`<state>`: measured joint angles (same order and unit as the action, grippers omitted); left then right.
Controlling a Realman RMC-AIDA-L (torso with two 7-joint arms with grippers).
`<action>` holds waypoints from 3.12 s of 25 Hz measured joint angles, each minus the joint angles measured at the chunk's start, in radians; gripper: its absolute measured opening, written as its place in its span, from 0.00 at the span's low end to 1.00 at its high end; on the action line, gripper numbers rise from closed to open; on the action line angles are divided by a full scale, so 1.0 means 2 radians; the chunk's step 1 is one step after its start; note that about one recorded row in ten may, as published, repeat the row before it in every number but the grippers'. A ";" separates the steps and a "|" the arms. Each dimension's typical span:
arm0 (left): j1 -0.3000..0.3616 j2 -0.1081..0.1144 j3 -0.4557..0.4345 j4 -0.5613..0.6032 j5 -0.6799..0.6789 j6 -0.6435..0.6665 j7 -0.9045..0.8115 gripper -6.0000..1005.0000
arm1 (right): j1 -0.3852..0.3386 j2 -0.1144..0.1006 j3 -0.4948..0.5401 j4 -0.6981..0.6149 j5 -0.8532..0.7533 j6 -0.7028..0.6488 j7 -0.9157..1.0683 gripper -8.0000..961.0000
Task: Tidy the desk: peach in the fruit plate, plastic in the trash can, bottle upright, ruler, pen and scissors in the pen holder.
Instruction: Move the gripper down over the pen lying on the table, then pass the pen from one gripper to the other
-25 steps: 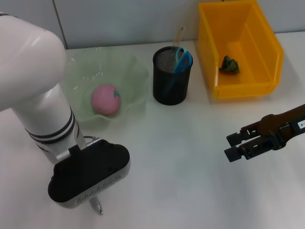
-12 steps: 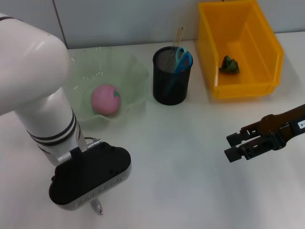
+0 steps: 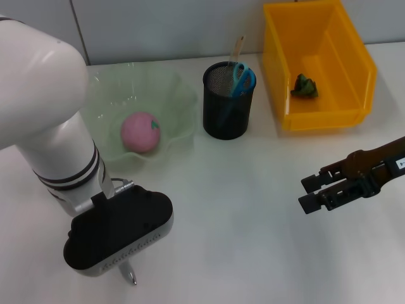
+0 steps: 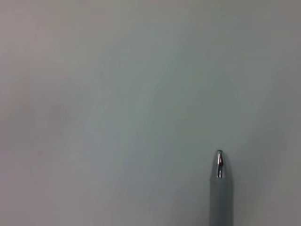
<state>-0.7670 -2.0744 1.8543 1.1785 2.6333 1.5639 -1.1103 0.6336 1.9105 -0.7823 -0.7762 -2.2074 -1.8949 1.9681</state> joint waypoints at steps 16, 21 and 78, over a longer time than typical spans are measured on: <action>0.003 -0.001 0.022 0.021 0.013 0.000 -0.036 0.14 | 0.002 -0.001 -0.005 0.000 0.000 0.000 0.005 0.80; 0.004 -0.001 0.022 0.026 0.015 0.005 -0.033 0.24 | 0.002 -0.001 -0.005 0.000 0.000 0.001 0.005 0.80; 0.000 -0.002 0.054 0.031 -0.018 0.012 0.019 0.30 | 0.001 0.006 -0.006 0.000 -0.006 0.000 0.003 0.80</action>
<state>-0.7668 -2.0783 1.9624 1.2412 2.5974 1.5885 -1.0721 0.6355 1.9221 -0.7946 -0.7761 -2.2202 -1.8954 1.9735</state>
